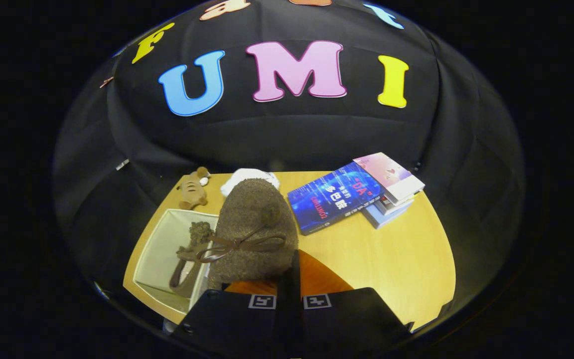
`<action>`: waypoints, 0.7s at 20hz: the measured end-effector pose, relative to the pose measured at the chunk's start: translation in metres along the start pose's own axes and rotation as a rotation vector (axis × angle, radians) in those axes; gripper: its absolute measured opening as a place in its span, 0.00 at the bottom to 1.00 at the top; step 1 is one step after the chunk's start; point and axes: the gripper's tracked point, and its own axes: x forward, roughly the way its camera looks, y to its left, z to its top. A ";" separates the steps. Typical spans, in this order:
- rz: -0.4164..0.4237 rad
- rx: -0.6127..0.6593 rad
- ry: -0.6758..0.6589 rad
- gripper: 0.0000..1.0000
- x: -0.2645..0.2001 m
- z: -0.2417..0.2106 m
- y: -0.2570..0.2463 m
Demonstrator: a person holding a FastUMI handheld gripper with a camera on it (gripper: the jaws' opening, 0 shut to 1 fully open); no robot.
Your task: Open the storage box then place both shoes into the box .Put the left shoe in first, then the right shoe, with the right side of both shoes facing outward in a uniform manner.
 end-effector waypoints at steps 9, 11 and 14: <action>0.007 -0.038 0.072 0.05 0.033 -0.013 0.121; -0.022 -0.047 0.098 0.05 0.043 -0.027 0.134; -0.056 -0.042 0.141 0.05 0.062 -0.051 0.144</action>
